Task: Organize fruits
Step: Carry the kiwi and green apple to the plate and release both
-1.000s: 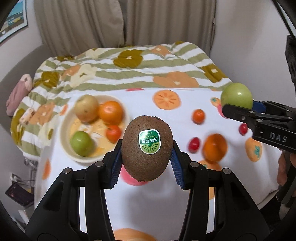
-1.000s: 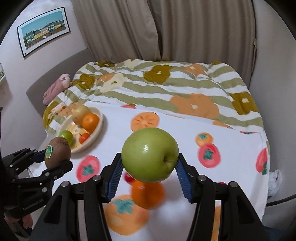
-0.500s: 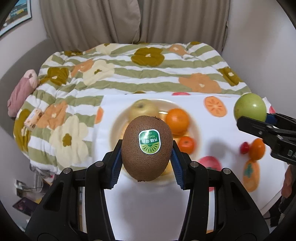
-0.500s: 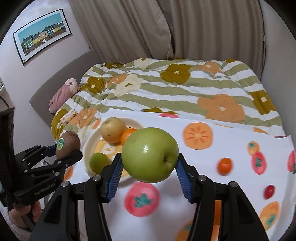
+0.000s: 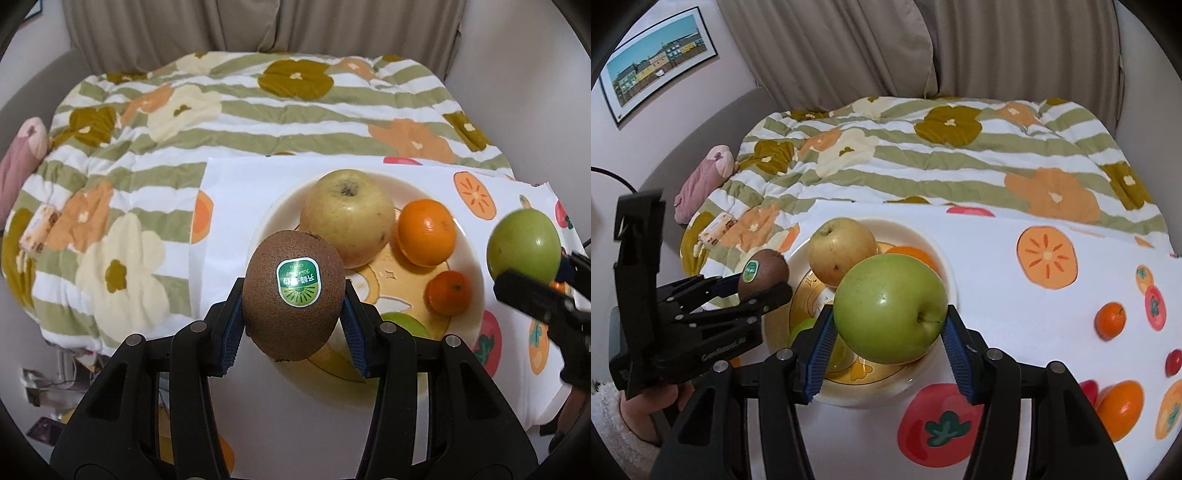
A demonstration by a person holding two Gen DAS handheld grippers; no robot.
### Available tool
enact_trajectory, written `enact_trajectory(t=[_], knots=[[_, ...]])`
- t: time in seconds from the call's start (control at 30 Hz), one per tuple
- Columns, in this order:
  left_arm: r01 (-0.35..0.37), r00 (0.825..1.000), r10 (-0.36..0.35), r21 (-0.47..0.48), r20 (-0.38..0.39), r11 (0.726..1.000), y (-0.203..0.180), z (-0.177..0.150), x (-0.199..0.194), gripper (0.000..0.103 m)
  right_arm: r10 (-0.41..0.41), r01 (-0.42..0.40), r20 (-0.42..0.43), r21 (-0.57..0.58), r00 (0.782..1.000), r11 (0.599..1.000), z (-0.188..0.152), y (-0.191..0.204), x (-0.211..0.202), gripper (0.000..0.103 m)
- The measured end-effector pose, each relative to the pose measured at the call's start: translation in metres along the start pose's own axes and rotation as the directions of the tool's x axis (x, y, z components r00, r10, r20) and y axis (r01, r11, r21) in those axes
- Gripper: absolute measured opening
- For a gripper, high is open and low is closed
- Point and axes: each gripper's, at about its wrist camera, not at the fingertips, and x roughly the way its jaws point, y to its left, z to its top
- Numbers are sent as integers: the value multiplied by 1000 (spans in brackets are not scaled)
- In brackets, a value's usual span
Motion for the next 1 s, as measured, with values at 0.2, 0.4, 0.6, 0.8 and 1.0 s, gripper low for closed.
enact_trajectory(t=[0.2,0.4,0.6,0.8,1.0], knots=[[-10,1000,11,43,-25,999,-2,2,10,52,-24,25,-13,22,1000,999,-2,5,7,53],[-21,999,24,66,-39,998,-5,5,12,52,-38,38,-11,27,999,999,-2,8,6,53],[12,999,-10,51,-33,999,-1,3,7,74,-50,50,-7,30,999,998,-2,9,6,53],[10,1000,-11,42,24,999,5,3,-10,97,-57,57,-3,16,998,998,0,8,3,52],[-15,1000,14,24,28,1000,17,-2,-22,97,-50,50,-16,0,999,999,0,10,6,52]])
